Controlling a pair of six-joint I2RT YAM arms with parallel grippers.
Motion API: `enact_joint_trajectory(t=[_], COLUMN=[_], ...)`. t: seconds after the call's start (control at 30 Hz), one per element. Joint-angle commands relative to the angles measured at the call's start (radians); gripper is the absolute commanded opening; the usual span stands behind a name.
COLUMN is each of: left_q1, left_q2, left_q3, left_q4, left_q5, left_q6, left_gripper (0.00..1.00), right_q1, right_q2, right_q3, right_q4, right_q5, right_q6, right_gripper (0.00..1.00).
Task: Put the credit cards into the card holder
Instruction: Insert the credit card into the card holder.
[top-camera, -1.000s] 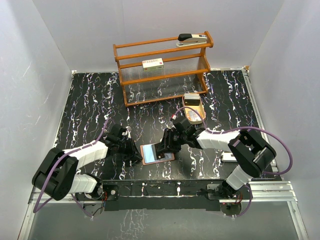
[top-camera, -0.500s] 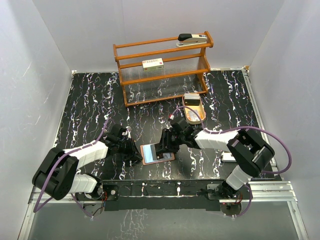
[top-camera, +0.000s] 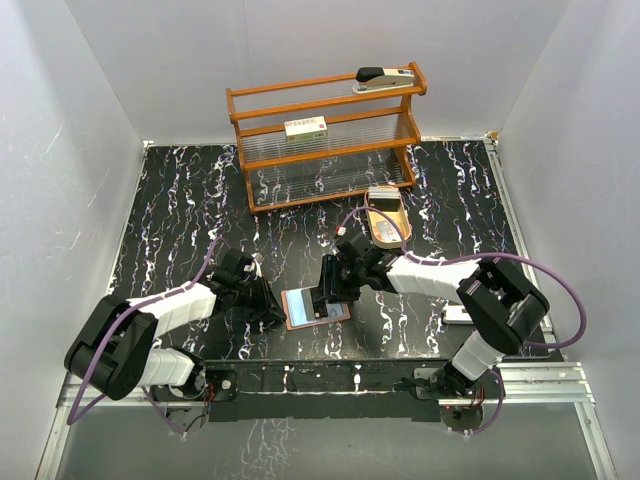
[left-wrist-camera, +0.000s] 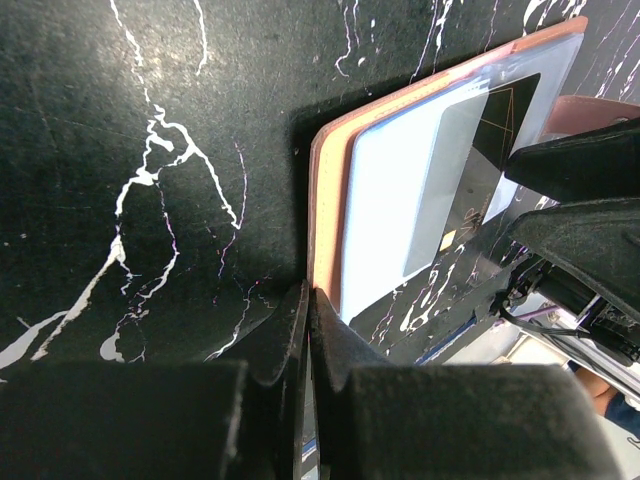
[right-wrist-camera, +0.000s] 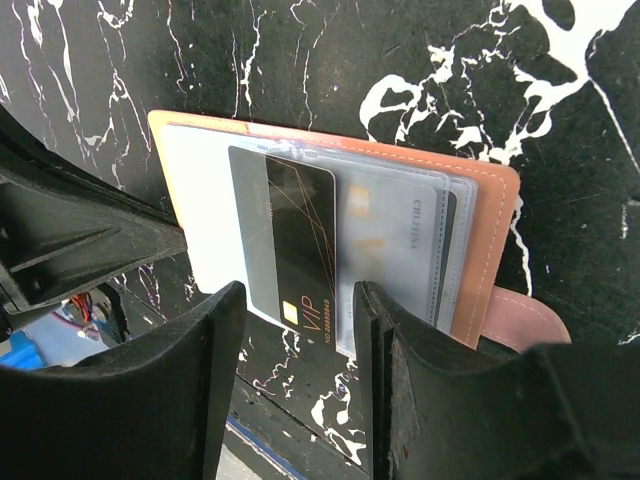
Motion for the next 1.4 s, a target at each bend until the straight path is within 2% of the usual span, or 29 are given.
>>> enact_joint_trajectory(t=[0.0, 0.23, 0.5, 0.63, 1.1, 1.23, 1.37], left_q1=[-0.005, -0.005, -0.005, -0.006, -0.005, -0.005, -0.005], left_q2=[-0.006, -0.007, 0.000, 0.006, 0.020, 0.009, -0.010], left_q3=[-0.016, -0.017, -0.016, -0.015, -0.002, 0.014, 0.028], left_q4=[-0.018, -0.015, -0.005, 0.001, -0.006, -0.040, -0.088], left_q5=[0.007, 0.009, 0.011, 0.015, 0.016, 0.004, -0.021], left_q6=[-0.003, -0.006, -0.010, -0.011, 0.001, 0.011, 0.027], left_gripper=[0.00, 0.00, 0.00, 0.00, 0.00, 0.00, 0.00], right_q1=[0.001, 0.003, 0.026, 0.037, 0.058, 0.058, 0.055], right_q2=[-0.021, 0.032, 0.054, 0.076, 0.131, 0.102, 0.026], right_q3=[0.024, 0.024, 0.046, 0.057, 0.091, 0.103, 0.145], right_q4=[-0.014, 0.055, 0.089, 0.106, 0.135, 0.087, -0.019], right_q5=[0.018, -0.038, -0.068, -0.081, -0.108, -0.090, -0.001], right_q6=[-0.023, -0.022, -0.035, -0.036, -0.112, -0.141, -0.192], right_gripper=[0.46, 0.45, 0.32, 0.28, 0.29, 0.30, 0.36])
